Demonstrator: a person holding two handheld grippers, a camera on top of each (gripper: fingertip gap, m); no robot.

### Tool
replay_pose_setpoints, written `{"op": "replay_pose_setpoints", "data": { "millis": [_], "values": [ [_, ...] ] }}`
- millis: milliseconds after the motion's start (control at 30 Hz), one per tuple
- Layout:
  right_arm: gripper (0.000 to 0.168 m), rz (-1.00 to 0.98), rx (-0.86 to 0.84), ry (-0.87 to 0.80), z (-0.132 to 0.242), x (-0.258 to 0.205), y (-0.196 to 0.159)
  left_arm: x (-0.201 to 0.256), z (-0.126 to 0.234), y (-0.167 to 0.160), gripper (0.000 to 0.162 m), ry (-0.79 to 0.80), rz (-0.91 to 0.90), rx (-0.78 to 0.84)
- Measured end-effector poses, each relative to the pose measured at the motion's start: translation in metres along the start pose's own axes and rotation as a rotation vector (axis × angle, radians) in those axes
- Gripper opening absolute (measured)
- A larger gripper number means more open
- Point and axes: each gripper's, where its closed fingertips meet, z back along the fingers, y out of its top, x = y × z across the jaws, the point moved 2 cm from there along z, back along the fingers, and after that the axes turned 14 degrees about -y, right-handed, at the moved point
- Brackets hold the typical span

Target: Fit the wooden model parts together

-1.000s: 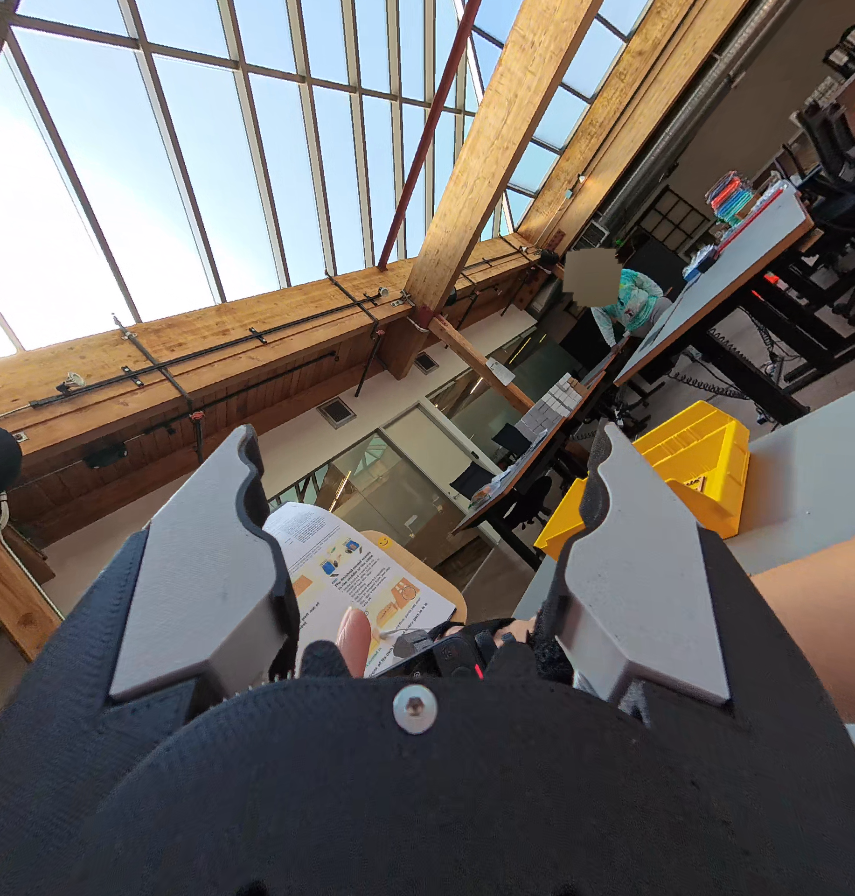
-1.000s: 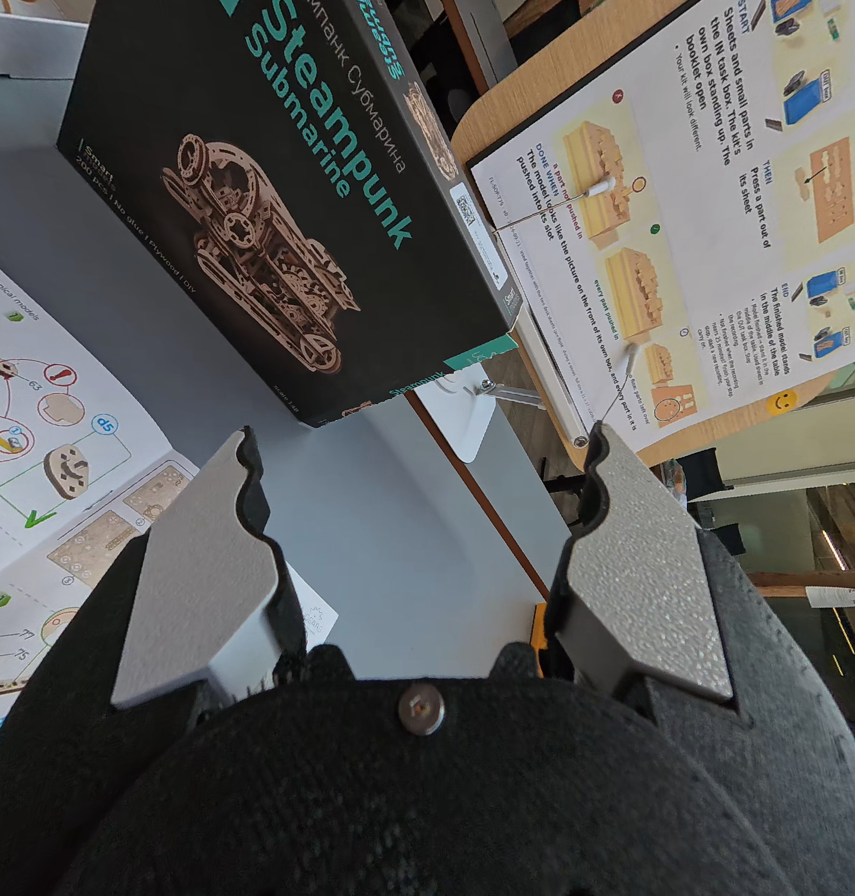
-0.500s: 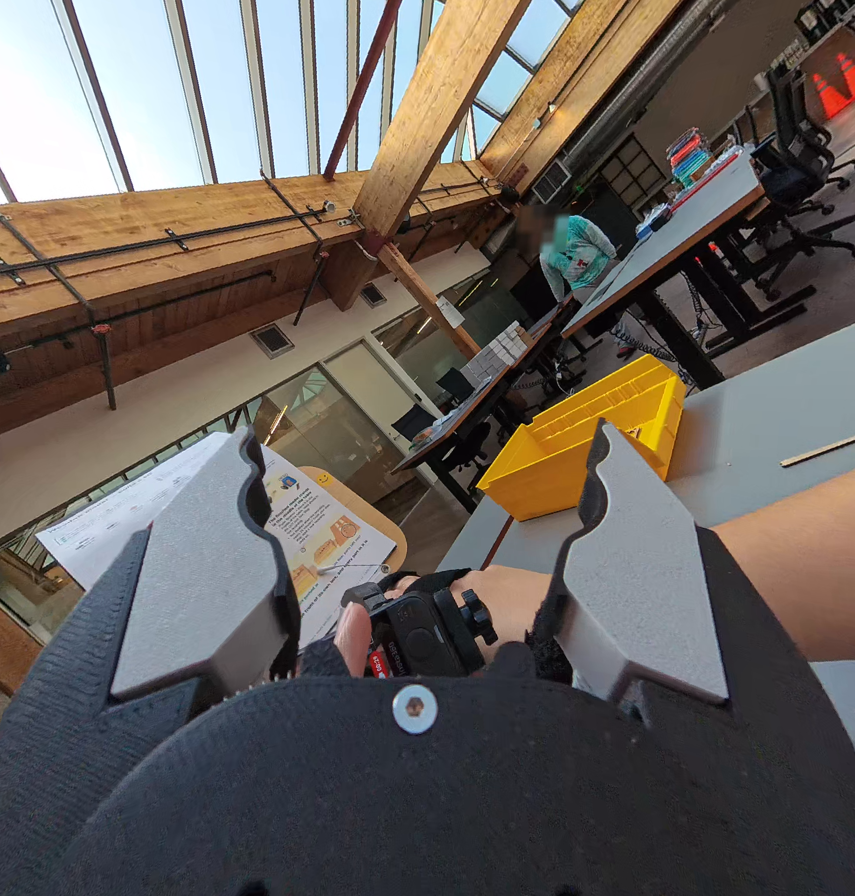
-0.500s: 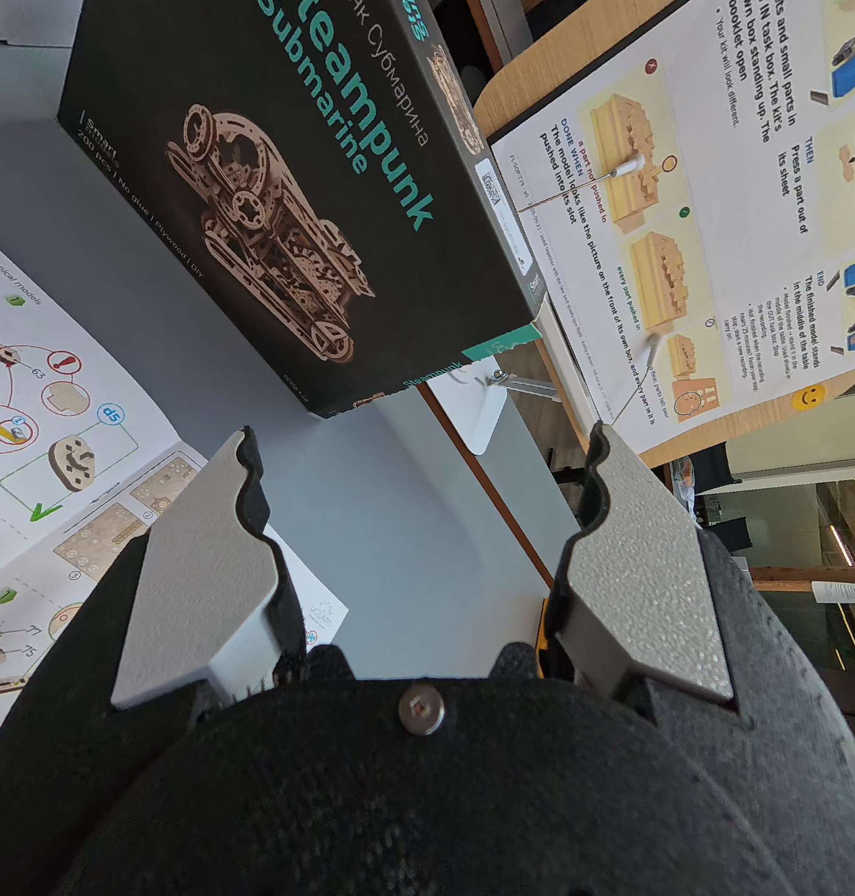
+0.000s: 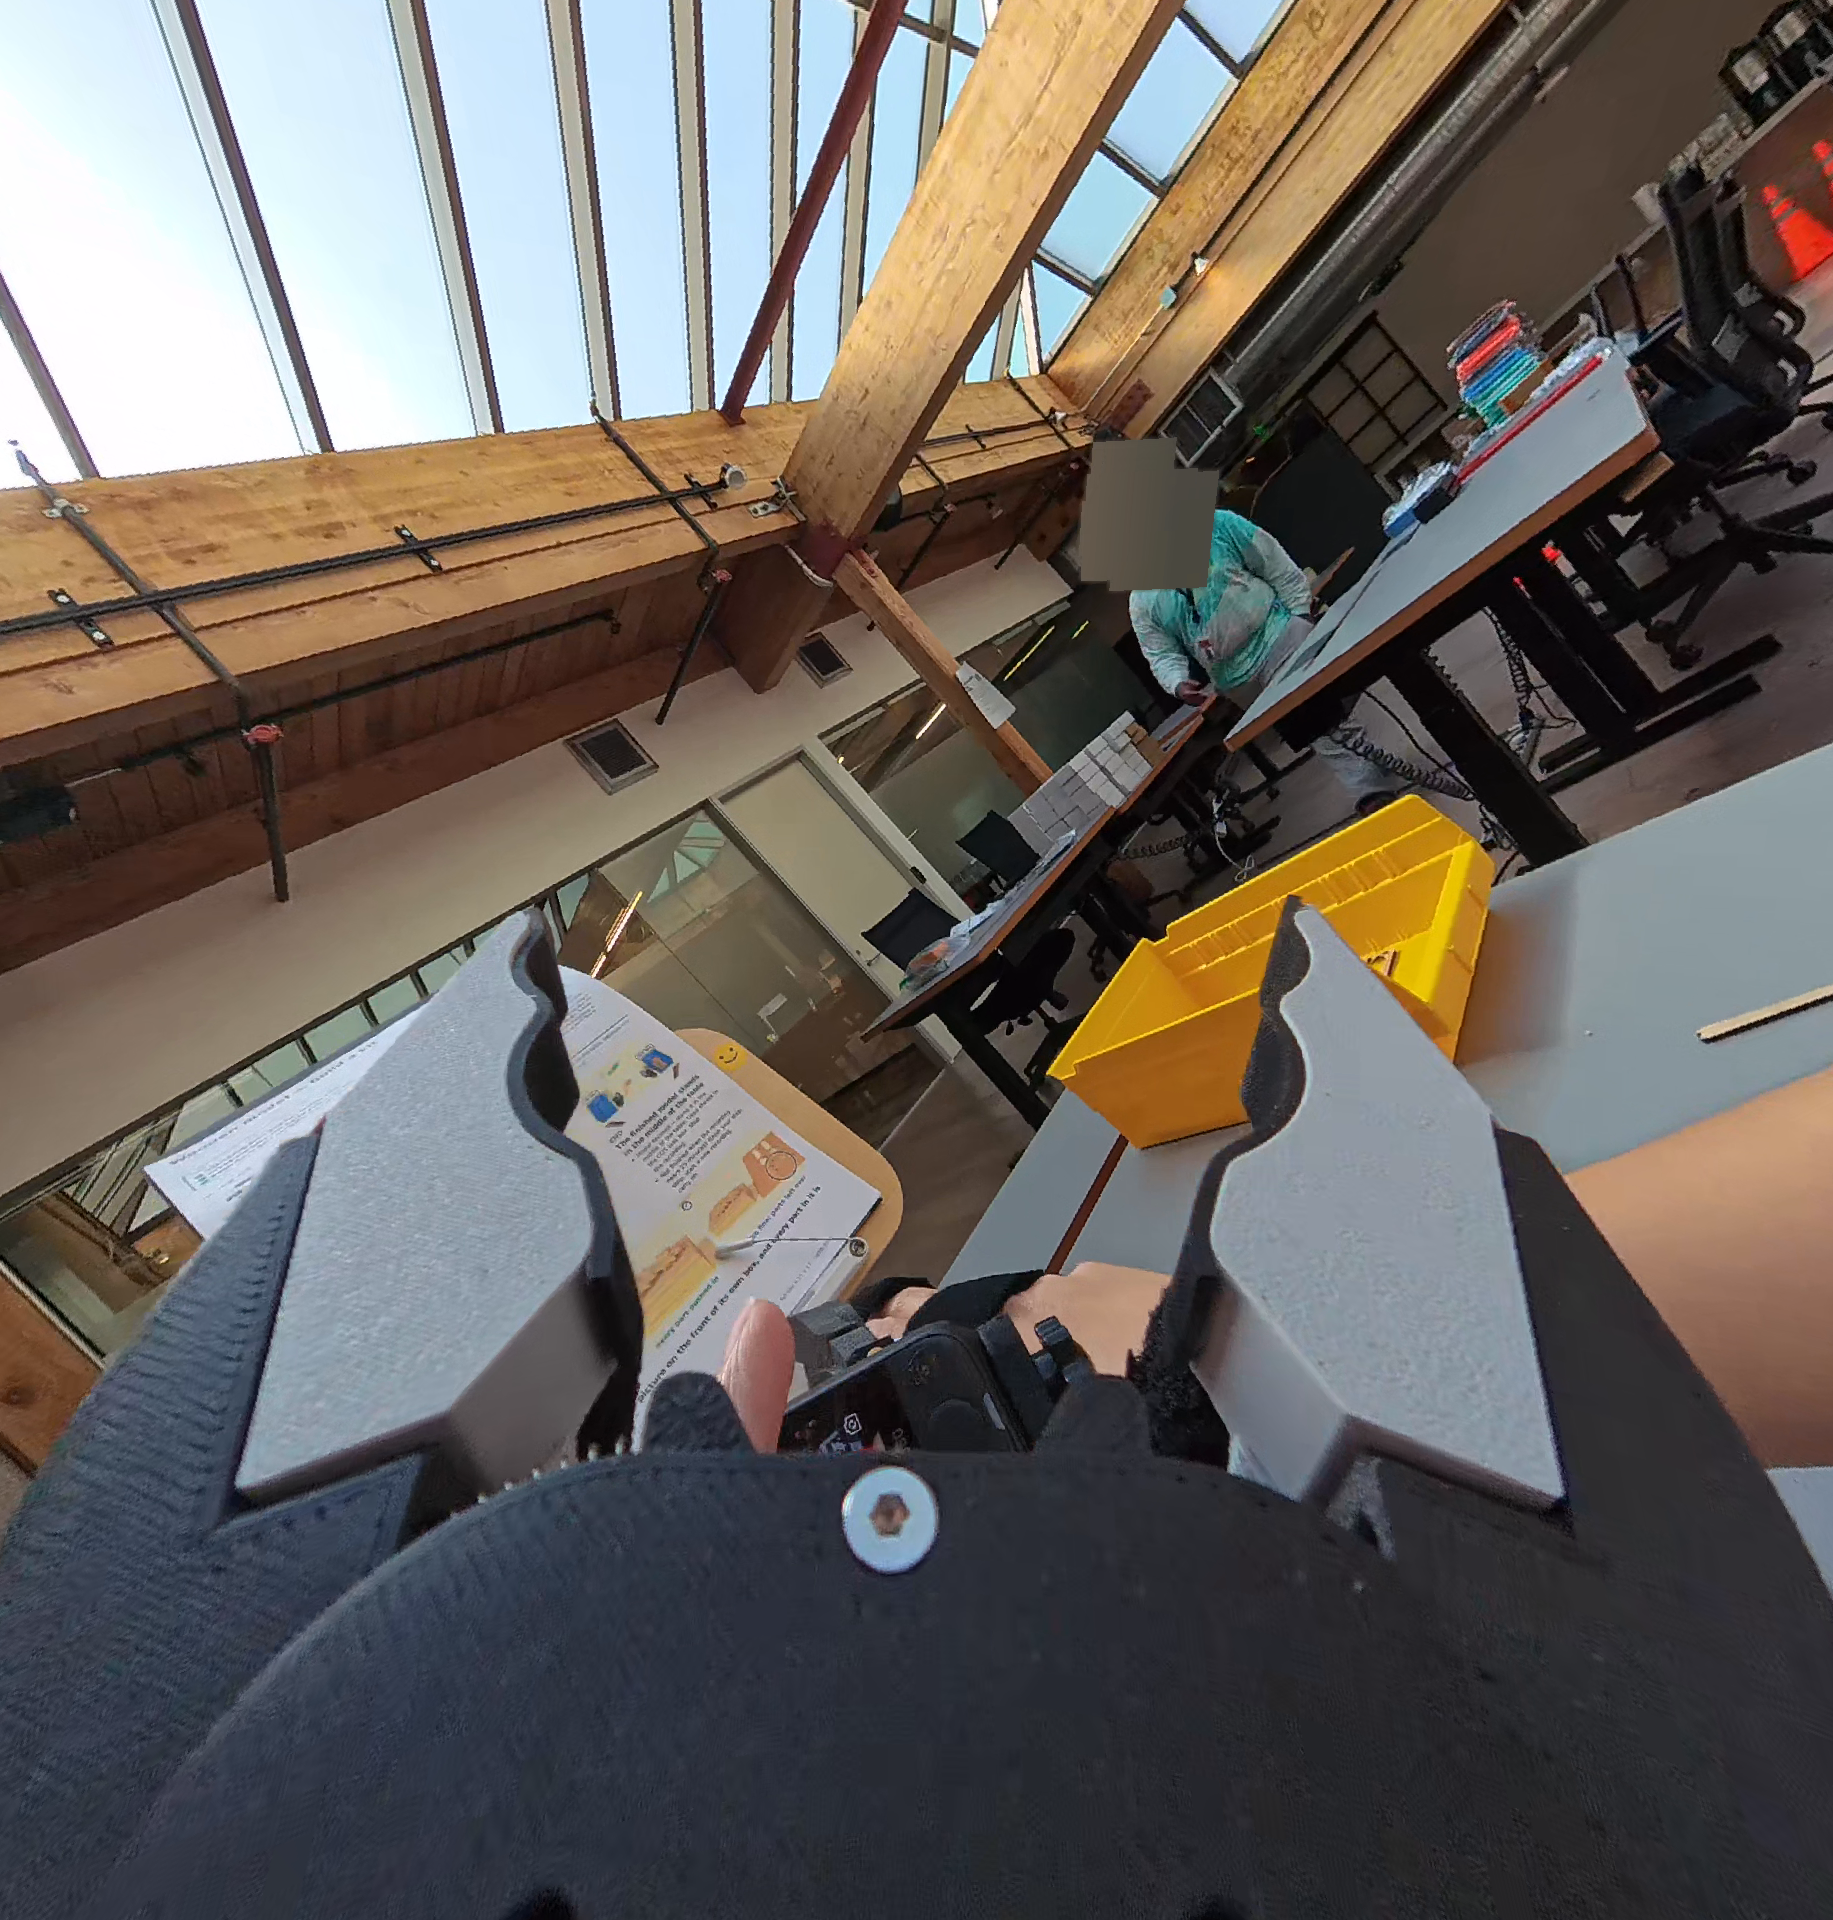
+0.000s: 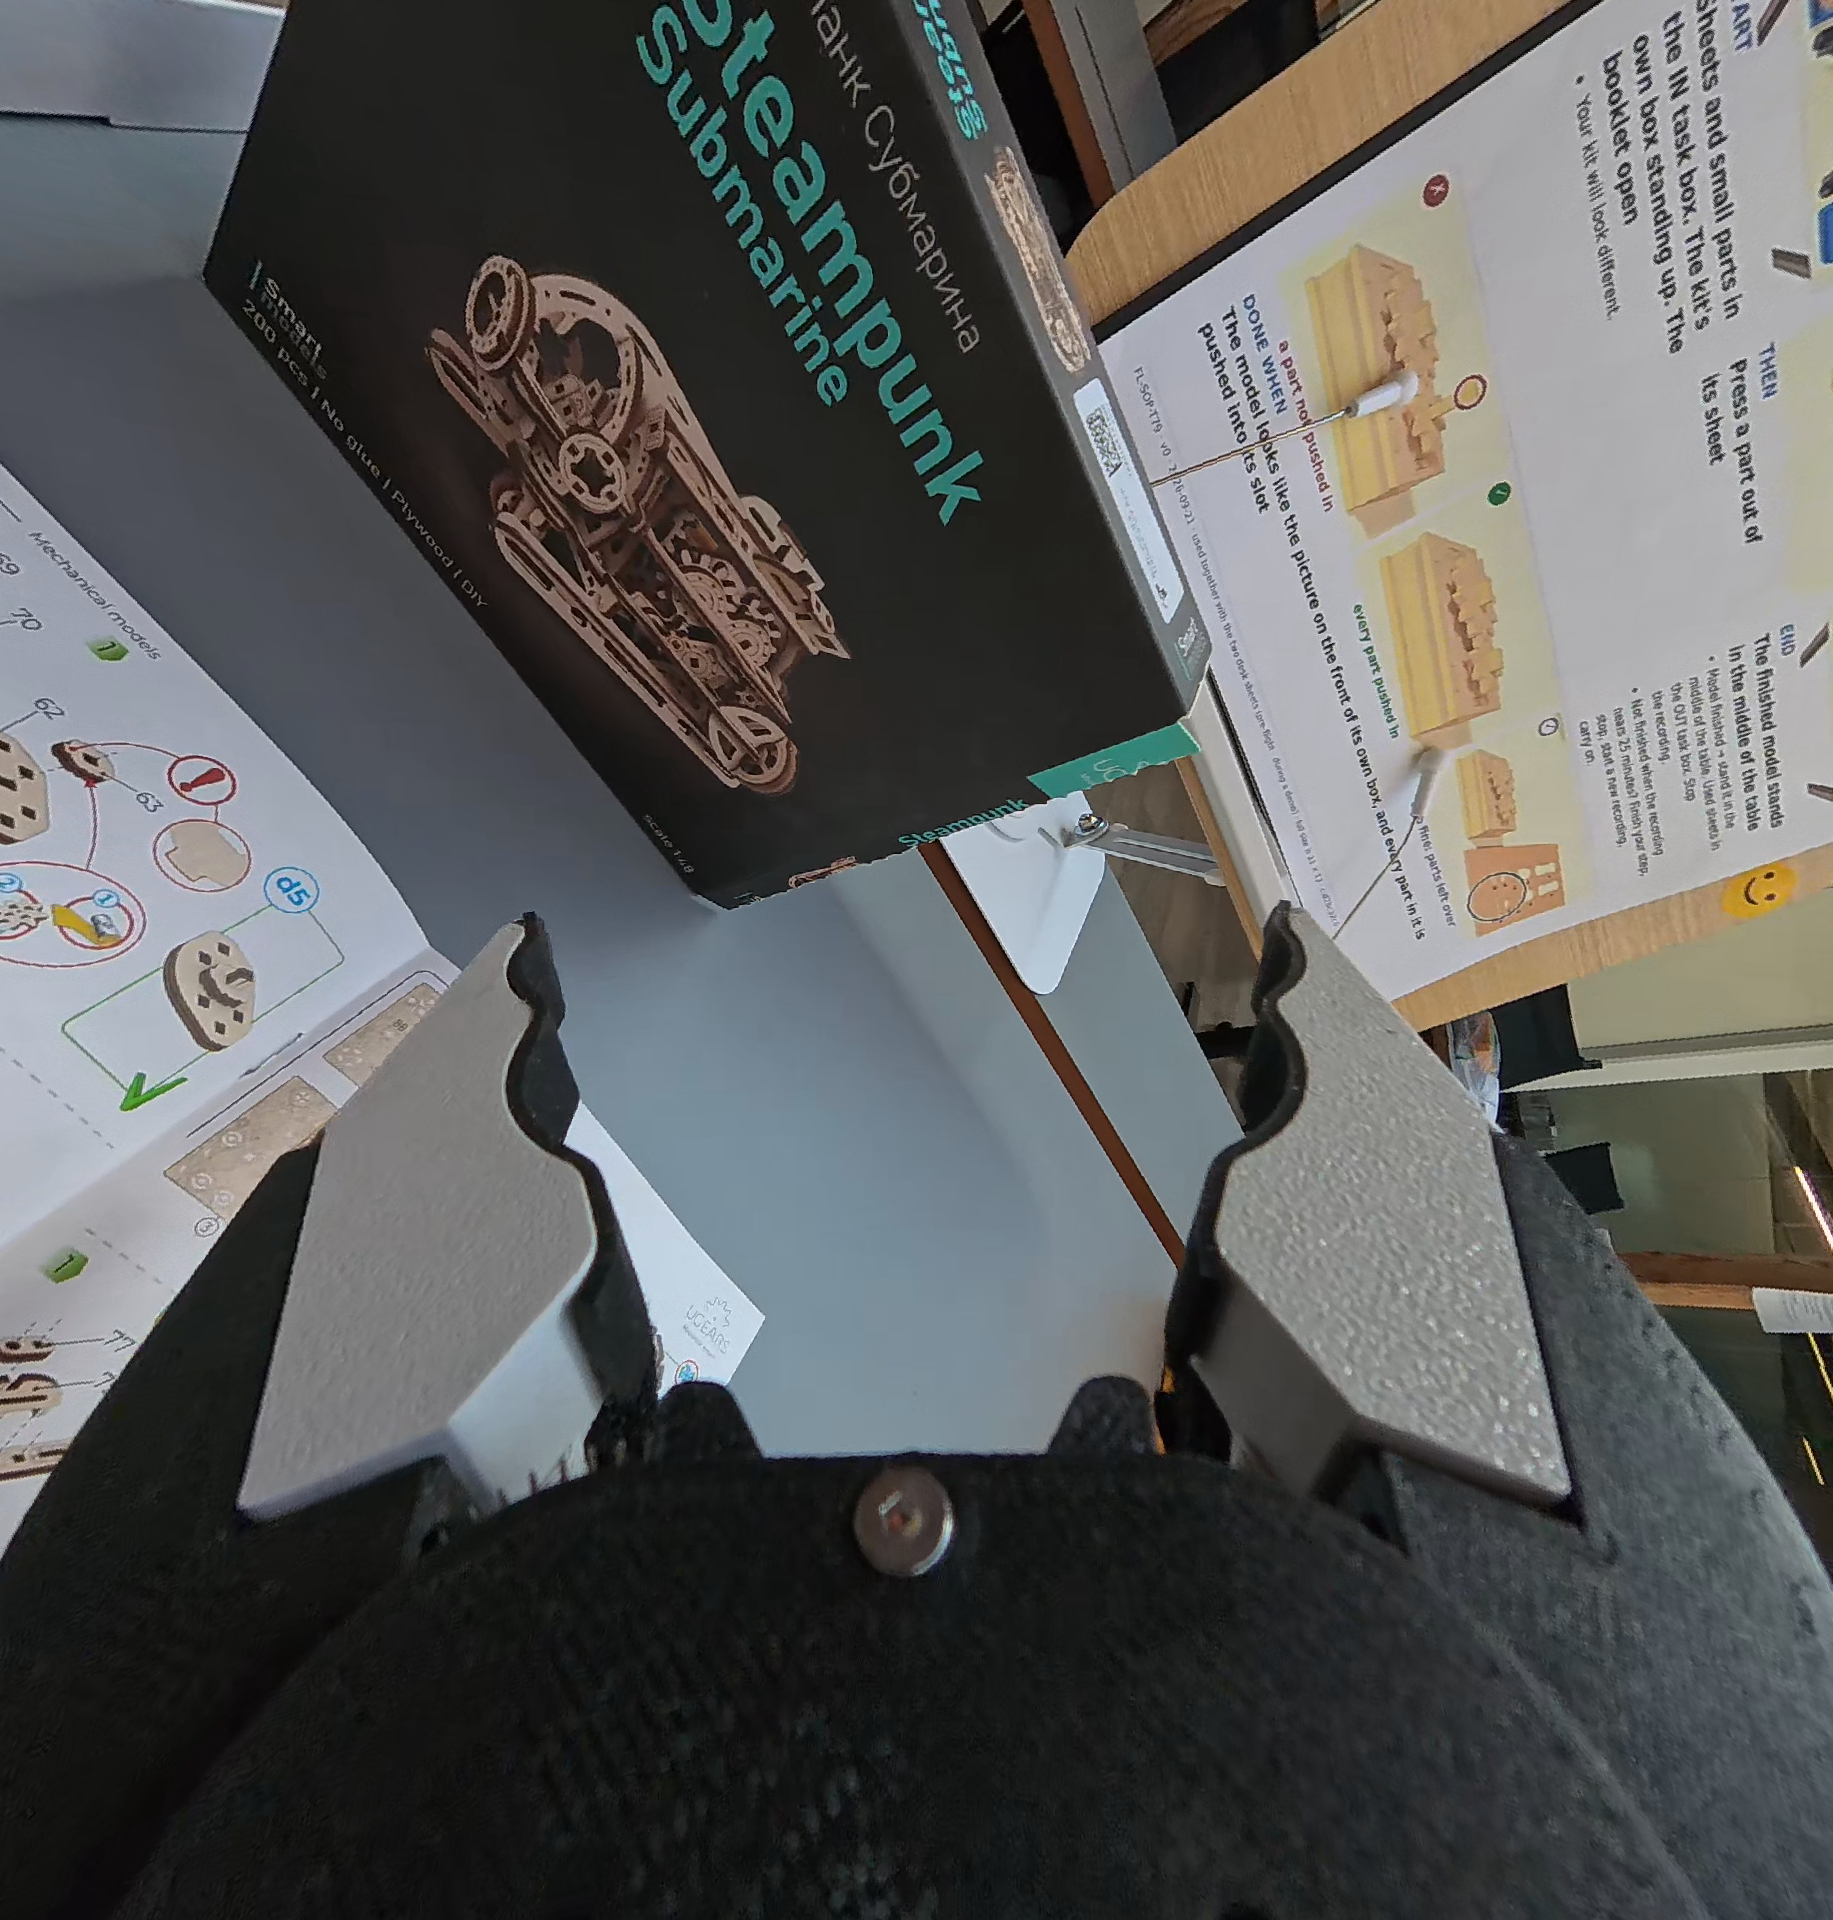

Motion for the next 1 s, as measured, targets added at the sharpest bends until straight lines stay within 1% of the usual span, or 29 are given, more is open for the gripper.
{"op": "replay_pose_setpoints", "data": {
  "millis": [100,200,300,367,433,500,567,633,700,767,833,933,1000],
  "values": [
    [0.132,0.0,-0.001,0.004,-0.001,-0.001,-0.001,-0.015,0.01,0.006,0.132,0.055,-0.016,0.015],
    [0.132,-0.013,-0.012,0.02,-0.003,-0.003,-0.004,-0.035,0.02,0.002,0.131,0.134,0.014,0.018],
    [0.132,-0.074,-0.043,0.067,-0.011,-0.003,-0.013,-0.065,0.035,-0.016,0.126,0.309,0.117,0.006],
    [0.134,-0.135,-0.108,0.07,-0.021,0.01,-0.032,-0.086,0.048,-0.047,0.124,0.462,0.248,-0.065],
    [0.135,-0.221,-0.186,0.023,-0.031,0.04,-0.059,-0.092,0.059,-0.09,0.124,0.578,0.399,-0.184],
    [0.135,-0.342,-0.259,-0.049,-0.03,0.079,-0.086,-0.082,0.064,-0.136,0.127,0.62,0.535,-0.32],
    [0.136,-0.456,-0.289,-0.162,-0.01,0.125,-0.104,-0.067,0.068,-0.173,0.13,0.637,0.622,-0.421],
    [0.136,-0.564,-0.236,-0.316,0.029,0.17,-0.106,-0.053,0.074,-0.203,0.133,0.652,0.646,-0.518],
    [0.137,-0.719,-0.099,-0.408,0.084,0.199,-0.087,-0.042,0.082,-0.226,0.134,0.667,0.712,-0.565],
    [0.138,-0.883,0.116,-0.429,0.143,0.212,-0.045,-0.033,0.089,-0.24,0.135,0.681,0.793,-0.563],
    [0.138,-0.998,0.28,-0.46,0.197,0.212,0.0,-0.03,0.094,-0.251,0.135,0.692,0.793,-0.587],
    [0.14,-1.037,0.398,-0.429,0.256,0.18,0.071,-0.029,0.101,-0.266,0.136,0.713,0.748,-0.657],
    [0.139,-1.075,0.438,-0.392,0.281,0.146,0.107,-0.028,0.104,-0.271,0.136,0.722,0.767,-0.657]
  ]
}}
